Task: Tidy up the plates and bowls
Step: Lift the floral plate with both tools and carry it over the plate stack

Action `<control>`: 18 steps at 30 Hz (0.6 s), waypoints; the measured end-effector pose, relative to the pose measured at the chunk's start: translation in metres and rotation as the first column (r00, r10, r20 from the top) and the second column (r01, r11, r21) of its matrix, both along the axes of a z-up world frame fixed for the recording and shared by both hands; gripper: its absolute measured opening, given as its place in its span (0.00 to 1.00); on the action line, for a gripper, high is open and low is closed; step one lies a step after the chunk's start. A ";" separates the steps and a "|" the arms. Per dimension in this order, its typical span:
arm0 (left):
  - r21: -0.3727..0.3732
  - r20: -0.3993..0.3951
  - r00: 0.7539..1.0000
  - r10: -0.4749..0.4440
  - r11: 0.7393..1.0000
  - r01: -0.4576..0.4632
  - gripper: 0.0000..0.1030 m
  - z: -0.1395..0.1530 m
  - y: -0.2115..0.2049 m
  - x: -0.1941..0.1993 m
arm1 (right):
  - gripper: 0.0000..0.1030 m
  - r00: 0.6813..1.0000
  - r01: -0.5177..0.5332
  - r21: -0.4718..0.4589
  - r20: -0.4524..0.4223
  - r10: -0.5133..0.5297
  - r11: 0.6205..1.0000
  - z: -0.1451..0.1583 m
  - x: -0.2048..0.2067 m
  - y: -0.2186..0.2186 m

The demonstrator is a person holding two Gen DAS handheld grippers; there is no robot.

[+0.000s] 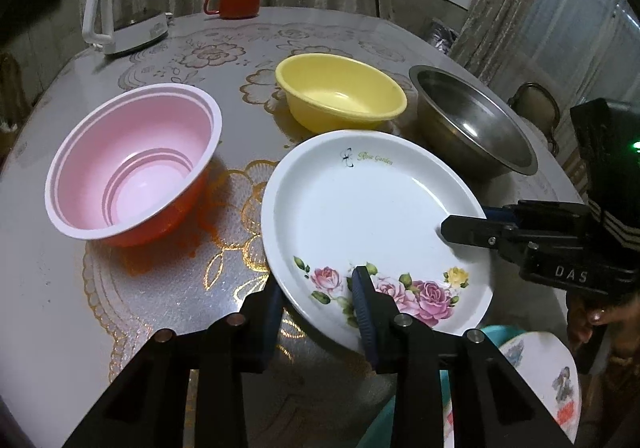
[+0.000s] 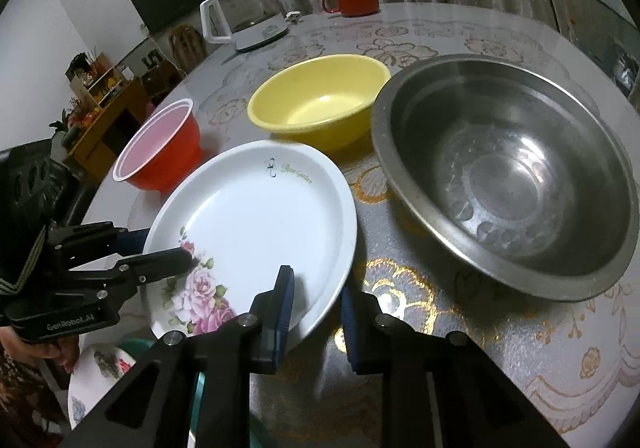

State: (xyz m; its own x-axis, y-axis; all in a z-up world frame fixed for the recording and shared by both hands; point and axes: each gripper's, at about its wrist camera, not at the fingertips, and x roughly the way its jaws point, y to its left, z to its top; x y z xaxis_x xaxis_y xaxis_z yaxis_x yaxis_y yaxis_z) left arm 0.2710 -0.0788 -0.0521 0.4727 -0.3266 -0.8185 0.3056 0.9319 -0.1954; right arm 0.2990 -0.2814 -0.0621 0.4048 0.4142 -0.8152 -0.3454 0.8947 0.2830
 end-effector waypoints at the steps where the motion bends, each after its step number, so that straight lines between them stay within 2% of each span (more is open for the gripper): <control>1: -0.006 0.002 1.000 0.002 1.000 -0.002 0.33 0.001 0.001 -0.001 | 0.21 1.000 0.005 0.012 -0.008 -0.005 1.000 0.000 0.000 -0.001; 5: -0.013 0.018 1.000 0.005 1.000 -0.005 0.33 0.007 0.002 -0.005 | 0.20 0.999 0.018 0.040 -0.032 -0.017 0.999 -0.001 -0.004 -0.003; 8: 0.004 0.038 0.999 0.008 1.000 -0.008 0.33 0.012 0.001 -0.008 | 0.21 1.000 0.016 0.033 -0.021 -0.015 0.999 0.002 -0.009 -0.001; 18: -0.025 0.080 0.996 0.028 0.999 -0.026 0.33 0.031 0.005 -0.024 | 0.20 1.000 0.018 0.045 0.015 -0.019 0.999 0.021 -0.019 0.004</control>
State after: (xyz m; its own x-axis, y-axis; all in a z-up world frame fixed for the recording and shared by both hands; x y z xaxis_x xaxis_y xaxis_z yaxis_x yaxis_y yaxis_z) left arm 0.2475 -0.0733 -0.0212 0.5457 -0.3316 -0.7696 0.2959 0.9355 -0.1933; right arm 0.2798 -0.2771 -0.0413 0.4254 0.4426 -0.7894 -0.3337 0.8875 0.3178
